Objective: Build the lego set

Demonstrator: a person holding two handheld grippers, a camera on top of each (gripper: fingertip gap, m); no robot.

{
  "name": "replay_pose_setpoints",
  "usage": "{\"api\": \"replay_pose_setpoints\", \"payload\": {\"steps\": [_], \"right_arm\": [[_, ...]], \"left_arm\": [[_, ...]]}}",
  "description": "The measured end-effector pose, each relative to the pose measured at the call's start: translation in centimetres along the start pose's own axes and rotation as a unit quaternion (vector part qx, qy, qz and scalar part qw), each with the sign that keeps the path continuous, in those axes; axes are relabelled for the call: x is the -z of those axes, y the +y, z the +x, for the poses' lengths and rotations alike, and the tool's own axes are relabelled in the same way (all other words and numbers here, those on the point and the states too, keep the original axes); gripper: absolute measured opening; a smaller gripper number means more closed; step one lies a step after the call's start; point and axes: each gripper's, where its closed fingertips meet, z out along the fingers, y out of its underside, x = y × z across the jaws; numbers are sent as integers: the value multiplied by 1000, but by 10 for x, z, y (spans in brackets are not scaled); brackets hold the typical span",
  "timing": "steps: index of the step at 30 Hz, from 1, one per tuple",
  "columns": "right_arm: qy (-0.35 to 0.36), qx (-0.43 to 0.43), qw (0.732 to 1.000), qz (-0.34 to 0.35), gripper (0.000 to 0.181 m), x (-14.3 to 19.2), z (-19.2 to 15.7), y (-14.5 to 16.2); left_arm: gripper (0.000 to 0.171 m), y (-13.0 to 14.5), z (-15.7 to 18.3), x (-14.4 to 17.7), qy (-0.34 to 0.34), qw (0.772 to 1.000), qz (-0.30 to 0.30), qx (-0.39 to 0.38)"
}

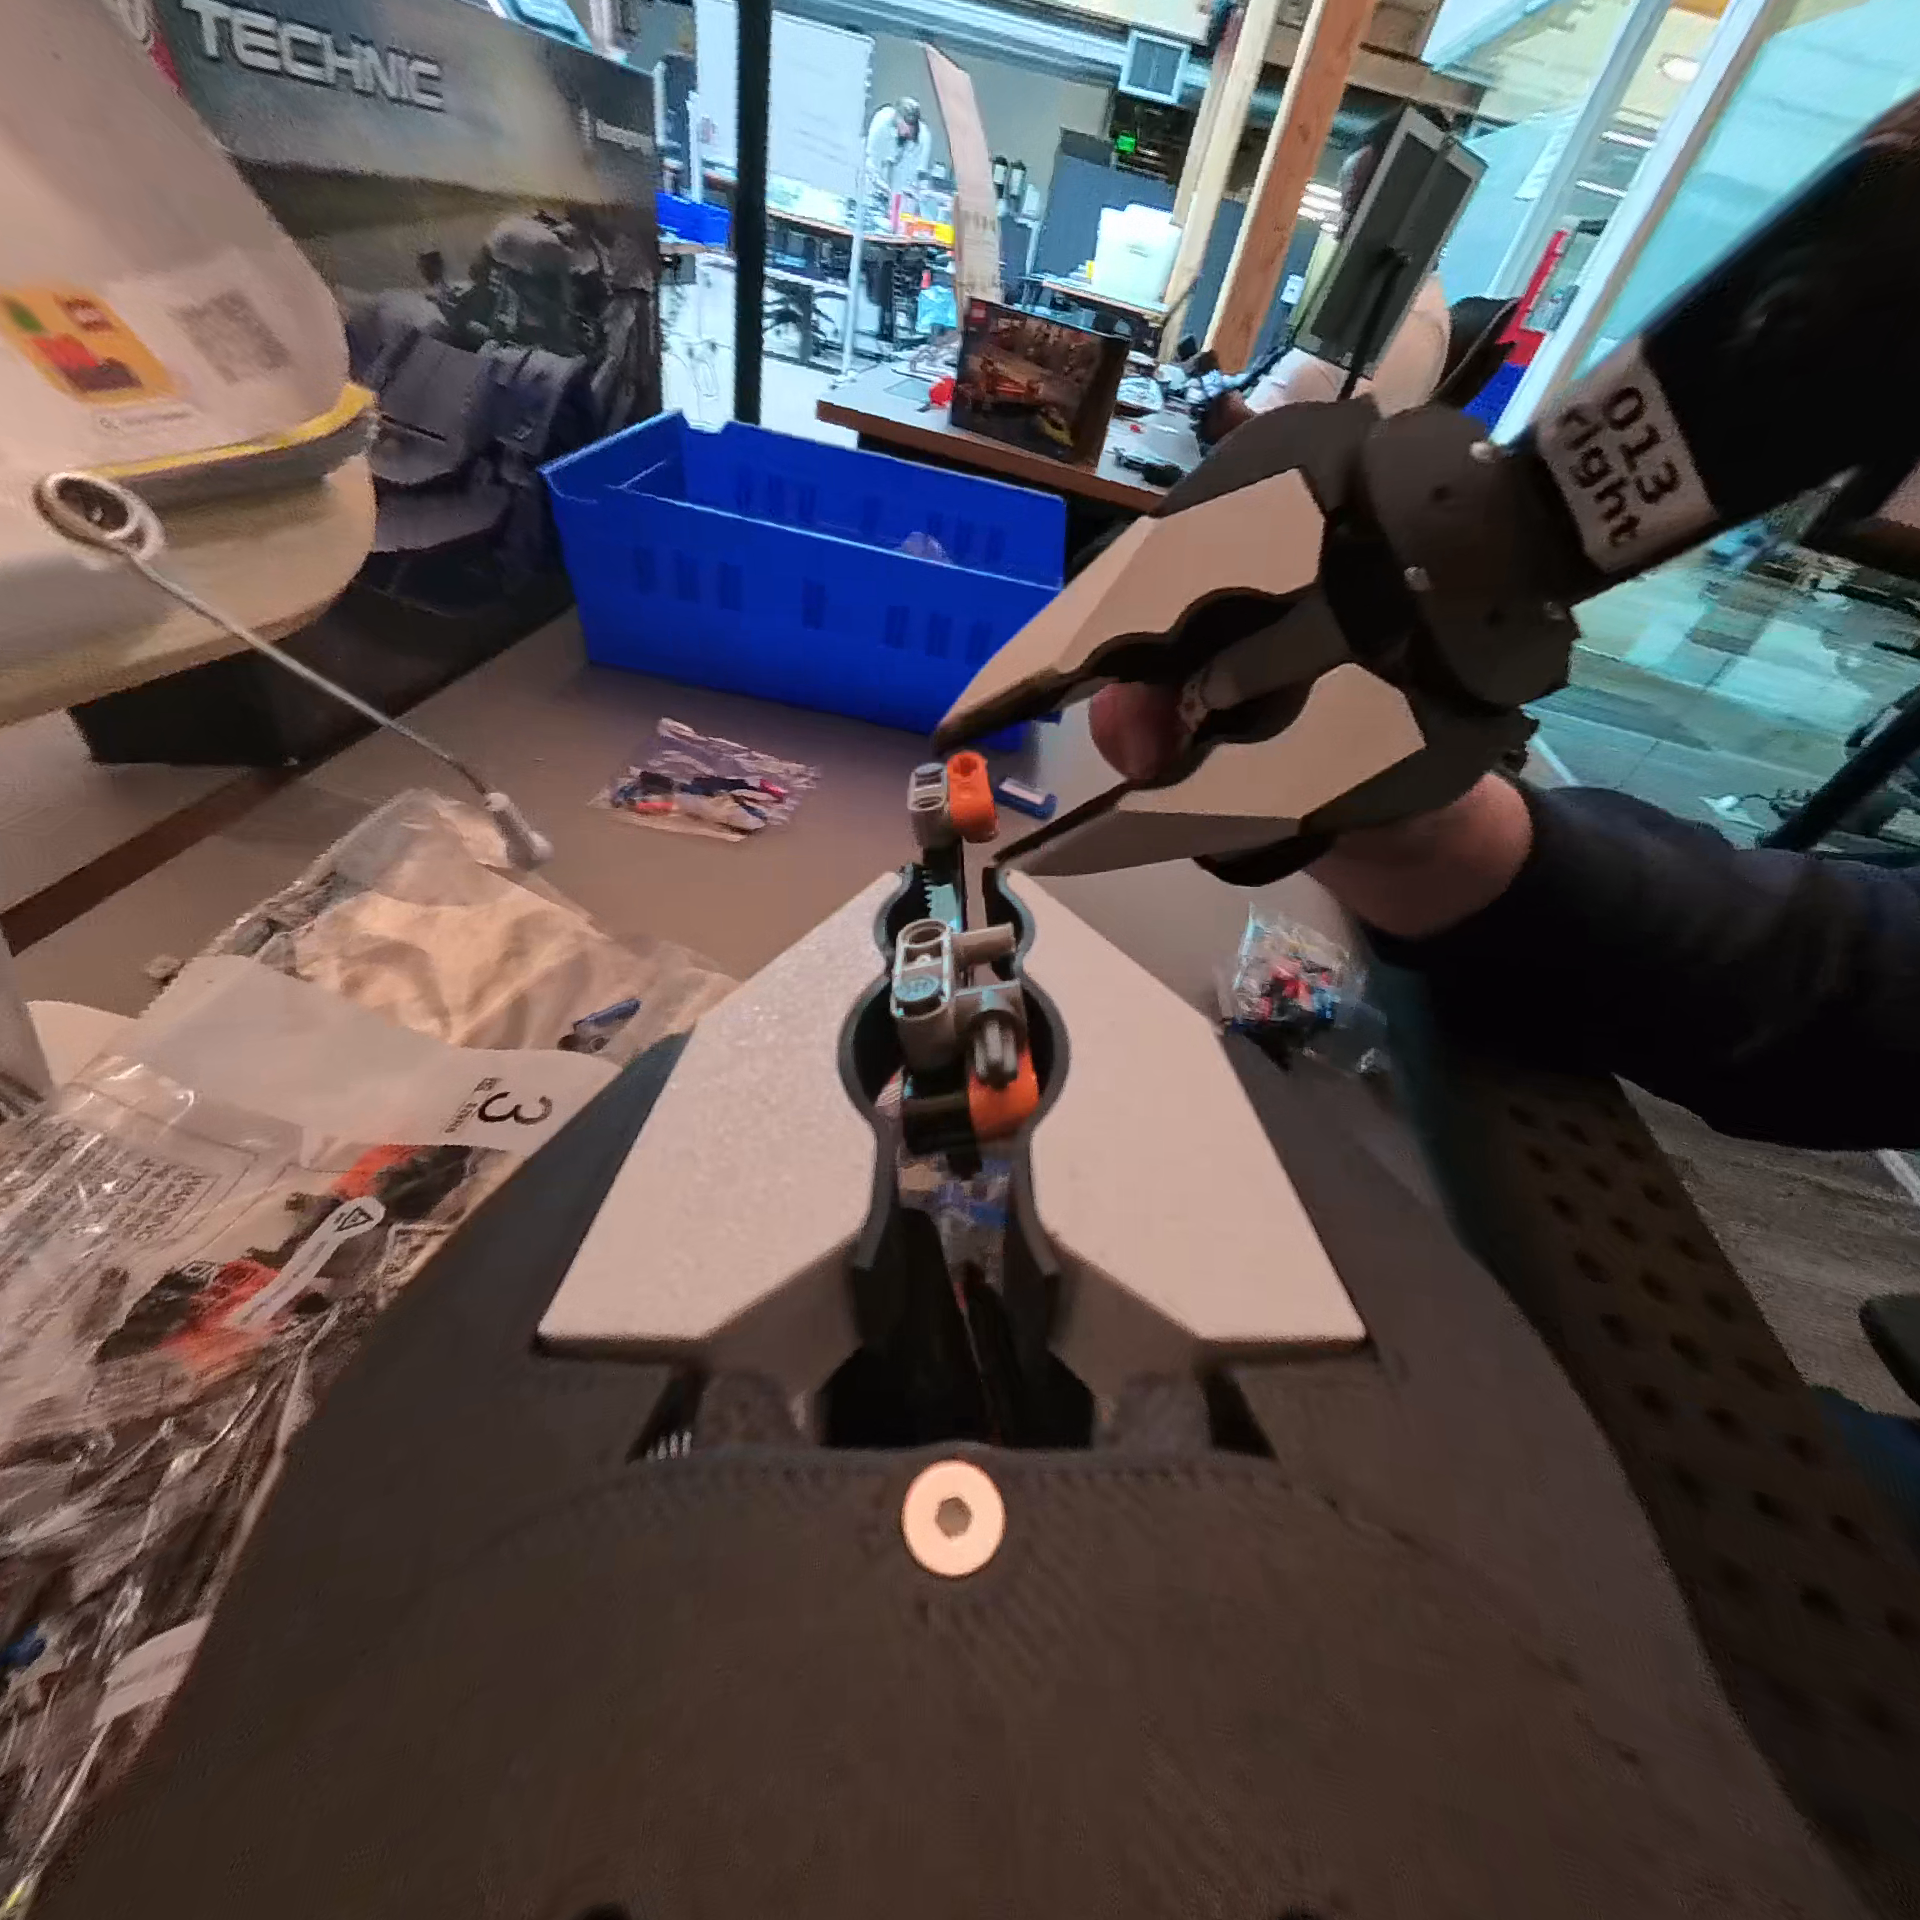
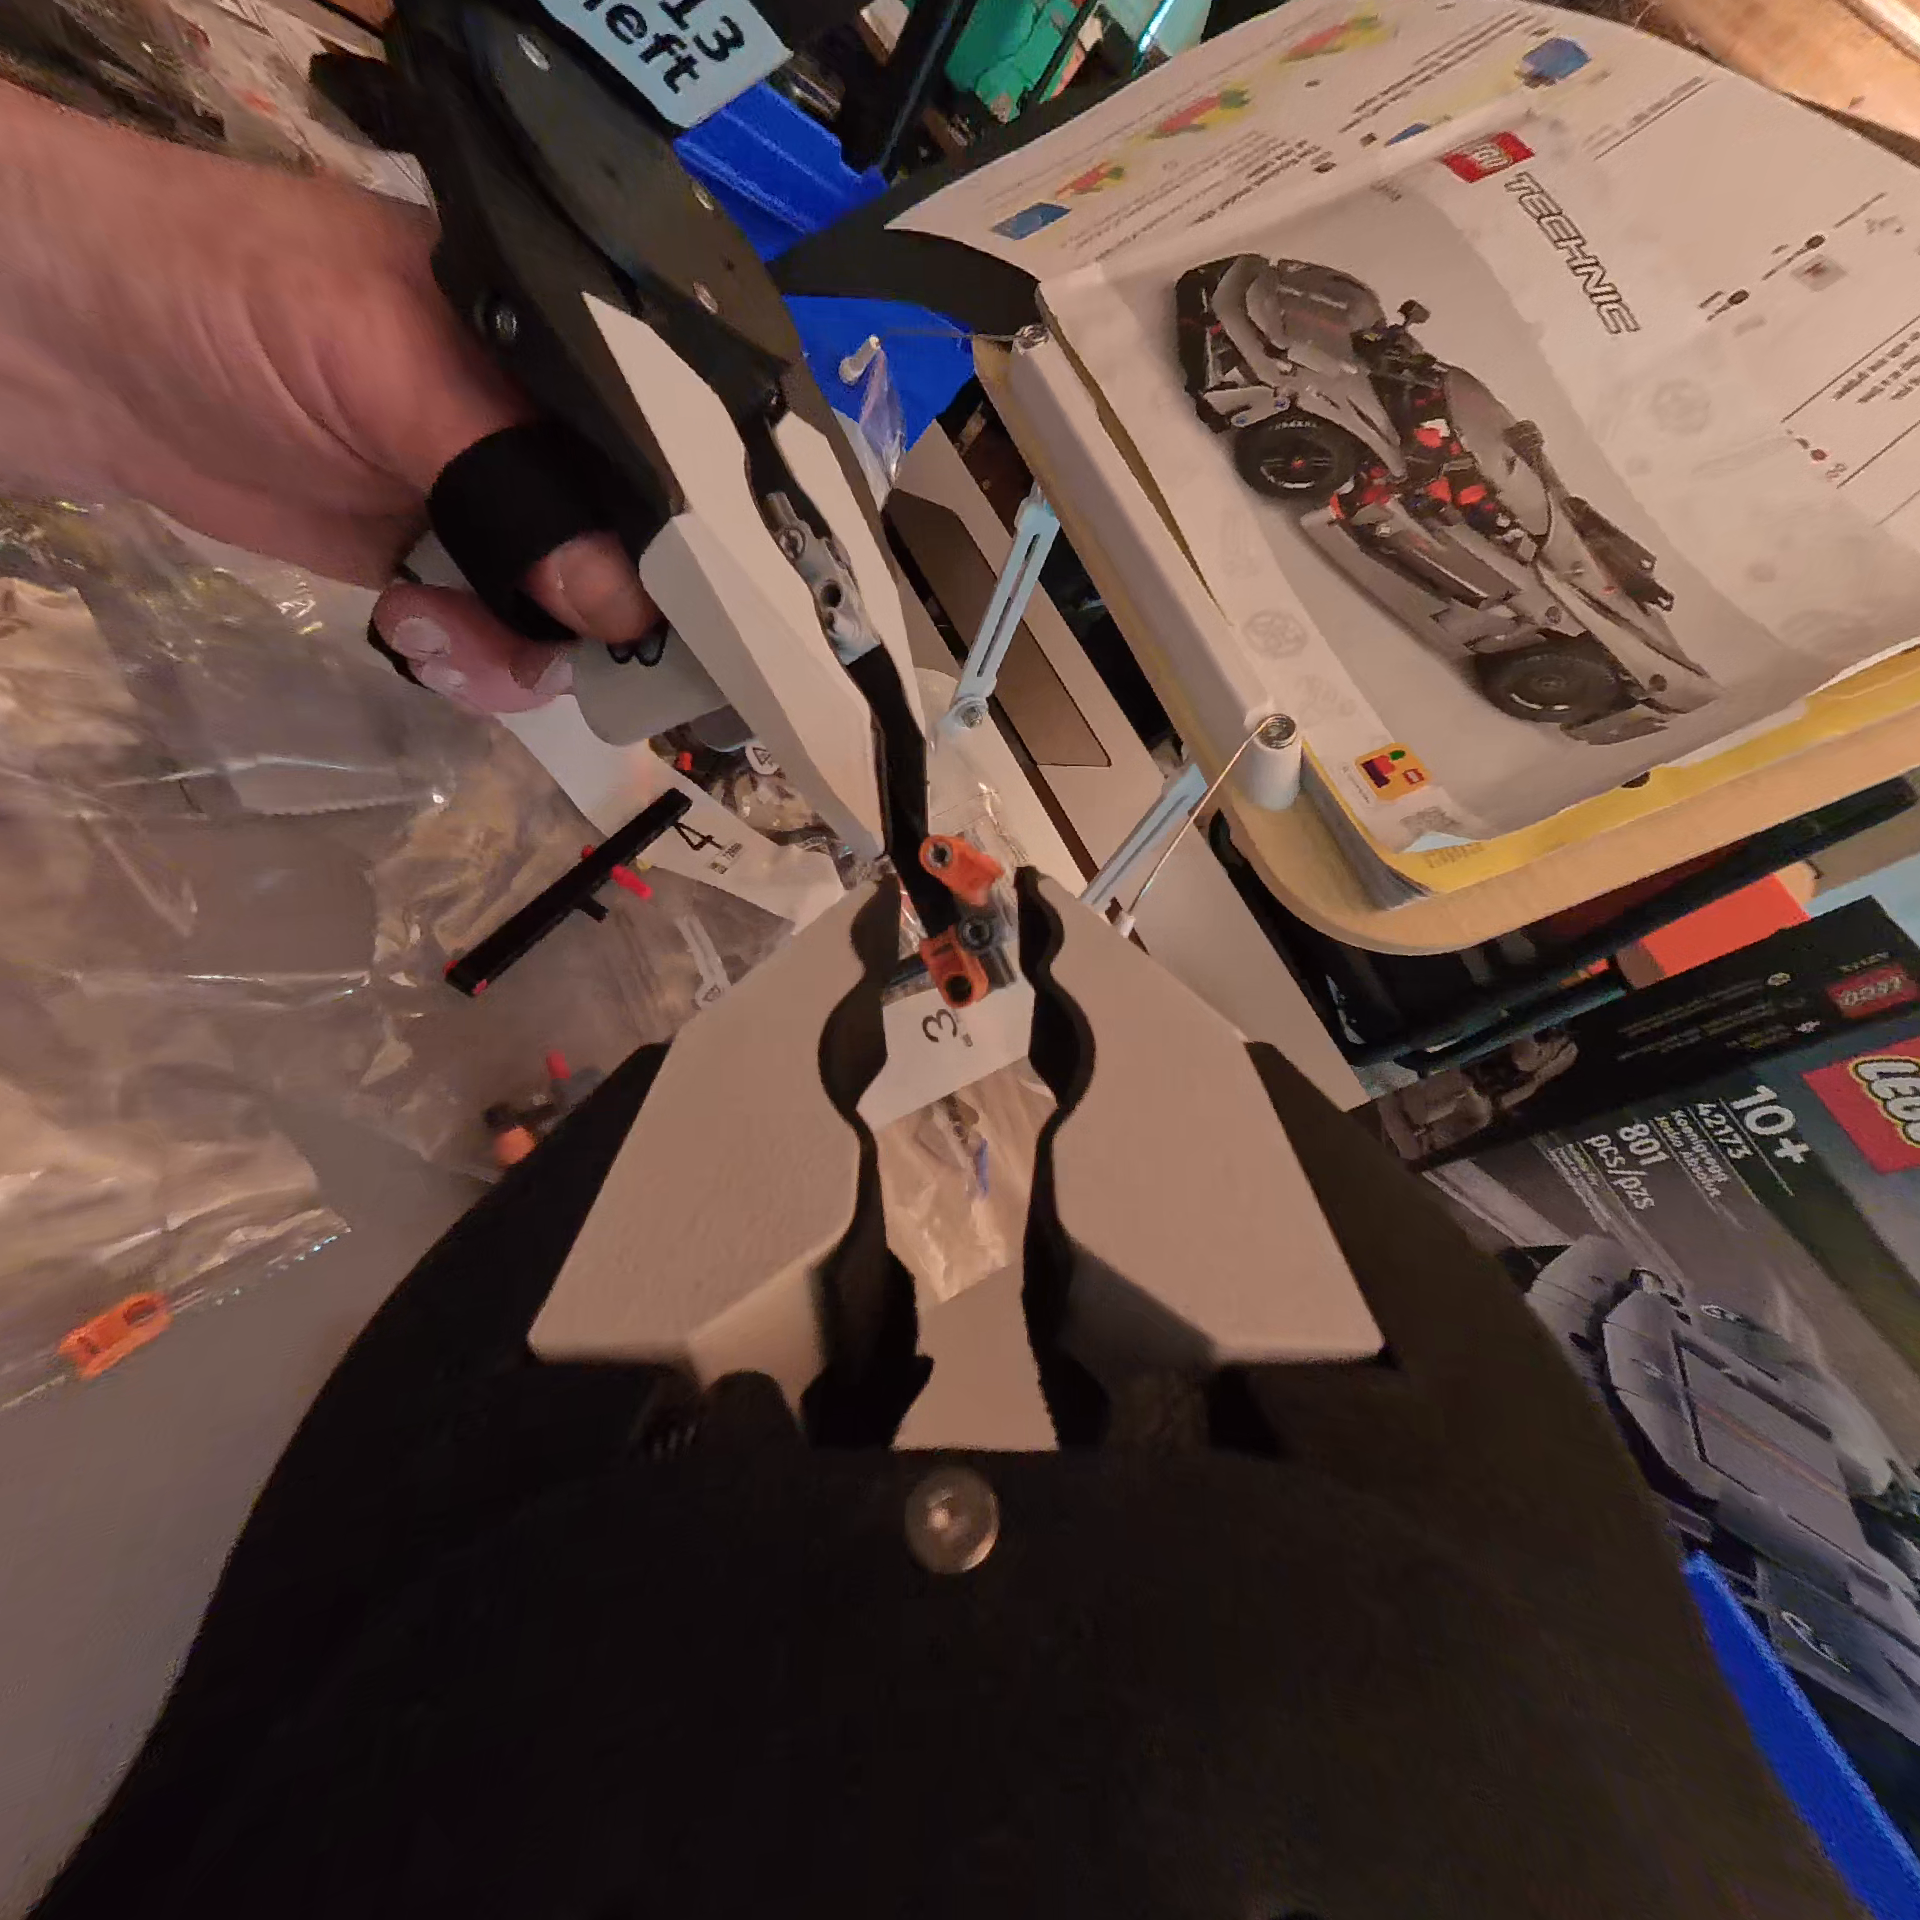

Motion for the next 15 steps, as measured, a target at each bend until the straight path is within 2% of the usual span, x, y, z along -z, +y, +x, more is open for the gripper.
{"api": "replay_pose_setpoints", "payload": {"steps": [7,9,15], "right_arm": [[11,10,1000,-15,14,-3,-3,0],[12,-13,1000,-19,14,-3,-1,0],[51,49,997,-38,9,-2,-1,-4]], "left_arm": [[11,-1,0,-2,-40,998,-17,-43],[11,-2,-2,-2,-59,996,-21,-60],[10,-6,-5,1,-68,997,-10,-32]]}}
